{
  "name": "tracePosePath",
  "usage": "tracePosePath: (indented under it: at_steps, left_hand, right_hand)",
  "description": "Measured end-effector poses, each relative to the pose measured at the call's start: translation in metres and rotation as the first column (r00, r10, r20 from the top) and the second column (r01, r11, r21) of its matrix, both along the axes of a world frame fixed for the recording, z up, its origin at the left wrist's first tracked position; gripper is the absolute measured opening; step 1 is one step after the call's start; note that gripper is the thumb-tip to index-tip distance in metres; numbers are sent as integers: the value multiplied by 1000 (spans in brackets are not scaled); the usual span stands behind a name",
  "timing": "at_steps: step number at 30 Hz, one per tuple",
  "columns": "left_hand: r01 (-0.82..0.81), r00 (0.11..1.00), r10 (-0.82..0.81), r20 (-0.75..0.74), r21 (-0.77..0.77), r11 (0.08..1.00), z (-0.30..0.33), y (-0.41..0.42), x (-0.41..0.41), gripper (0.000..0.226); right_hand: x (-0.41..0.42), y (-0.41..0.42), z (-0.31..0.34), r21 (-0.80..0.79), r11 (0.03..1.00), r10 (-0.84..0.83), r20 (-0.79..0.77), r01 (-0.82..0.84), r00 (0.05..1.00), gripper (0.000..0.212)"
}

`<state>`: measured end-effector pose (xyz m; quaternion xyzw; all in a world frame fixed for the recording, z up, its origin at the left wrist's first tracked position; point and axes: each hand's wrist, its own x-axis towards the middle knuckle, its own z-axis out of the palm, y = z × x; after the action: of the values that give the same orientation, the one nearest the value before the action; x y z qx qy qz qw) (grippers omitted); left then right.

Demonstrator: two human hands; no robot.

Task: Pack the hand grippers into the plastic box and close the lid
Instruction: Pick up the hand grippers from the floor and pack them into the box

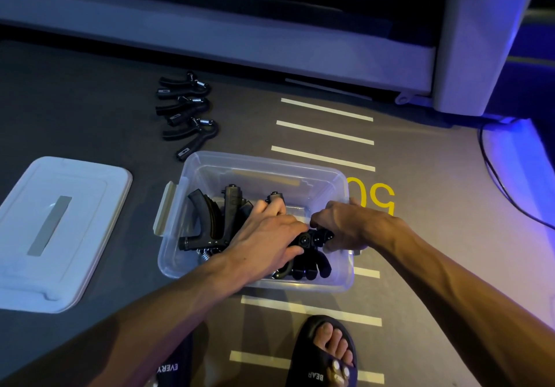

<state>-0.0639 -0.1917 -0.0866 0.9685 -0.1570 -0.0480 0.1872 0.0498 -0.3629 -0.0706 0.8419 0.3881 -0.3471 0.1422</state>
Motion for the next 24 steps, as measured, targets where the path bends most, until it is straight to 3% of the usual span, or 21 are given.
tracePosePath:
  at_steps: [9,14,24]
  left_hand:
    - [4,1000,-4,-13,8,1000,2,-1,2,39]
    - [1,1000,-1,-21,12,1000,4,-3,2,39]
    - [26,1000,-26,-3,12,1000,5,-9,4,40]
  right_hand:
    - [-5,3,6,-48,998,37,8,-37,999,31]
    - [2,-3,-3,13,999,-47,-59,48,997,45]
    - [-19,-13,-1,87,995,45,86,-53,995,50]
